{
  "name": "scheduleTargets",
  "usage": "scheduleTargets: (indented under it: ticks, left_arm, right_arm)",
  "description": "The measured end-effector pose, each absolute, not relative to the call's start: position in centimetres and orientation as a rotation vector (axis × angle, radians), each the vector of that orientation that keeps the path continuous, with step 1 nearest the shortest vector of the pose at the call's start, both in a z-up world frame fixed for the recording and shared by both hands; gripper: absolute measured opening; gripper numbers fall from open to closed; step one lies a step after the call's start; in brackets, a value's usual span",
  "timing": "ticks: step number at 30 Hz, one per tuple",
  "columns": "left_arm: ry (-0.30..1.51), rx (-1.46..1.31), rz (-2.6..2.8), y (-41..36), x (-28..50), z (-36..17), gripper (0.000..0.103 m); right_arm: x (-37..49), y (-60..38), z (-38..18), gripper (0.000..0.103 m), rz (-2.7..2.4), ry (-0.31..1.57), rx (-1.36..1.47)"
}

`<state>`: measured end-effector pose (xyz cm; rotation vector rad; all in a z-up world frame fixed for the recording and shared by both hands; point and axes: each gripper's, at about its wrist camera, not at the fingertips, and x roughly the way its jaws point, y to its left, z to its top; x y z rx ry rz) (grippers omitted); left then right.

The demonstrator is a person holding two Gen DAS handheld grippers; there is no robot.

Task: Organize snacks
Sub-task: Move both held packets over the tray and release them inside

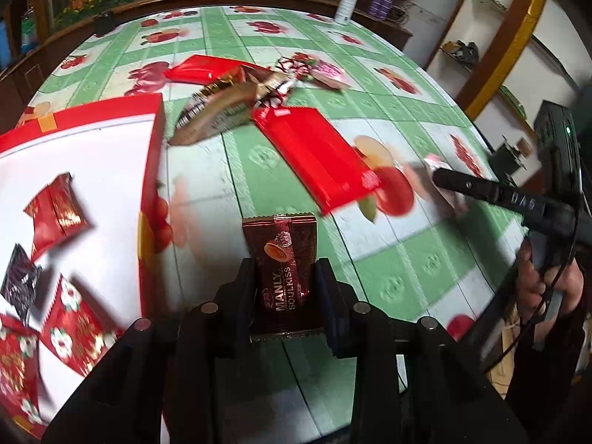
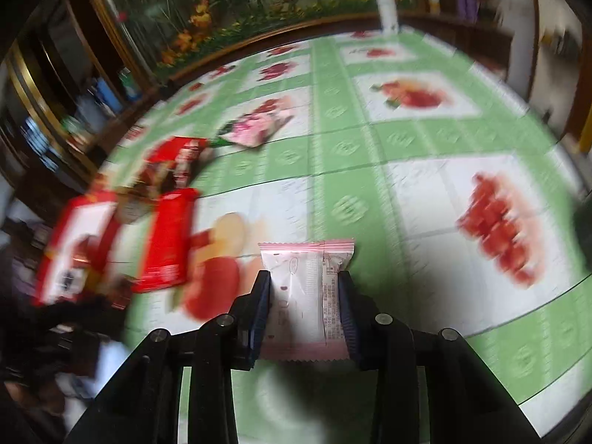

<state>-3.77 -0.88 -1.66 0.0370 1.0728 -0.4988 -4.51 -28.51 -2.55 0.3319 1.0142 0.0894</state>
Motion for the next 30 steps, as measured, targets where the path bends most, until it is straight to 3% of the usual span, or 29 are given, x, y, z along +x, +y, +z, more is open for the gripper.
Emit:
scheduleTargets:
  ticks: [9, 25, 29, 30]
  left_arm:
    - [1.016, -0.008, -0.548, 0.9, -5.8, 0.5, 0.03]
    - [0.918, -0.145, -0.221, 14.4, -6.0, 2.1, 0.03]
    - [0.91, -0.17, -0.103, 17.2, -6.1, 1.8, 0.031]
    - [0.906, -0.173, -0.093, 17.5, -6.1, 1.8, 0.031]
  right_arm:
    - [-5.0, -26.4, -1.4, 0.036, 0.366, 1.006, 0.58]
    - [0.7, -7.2, -0.1, 0.036, 0.677, 1.108, 0.391]
    - [1.7, -3.0, 0.7, 0.044, 0.762, 1.104, 0.41]
    - [2.0, -2.7, 0.9, 0.05, 0.778, 1.095, 0.428]
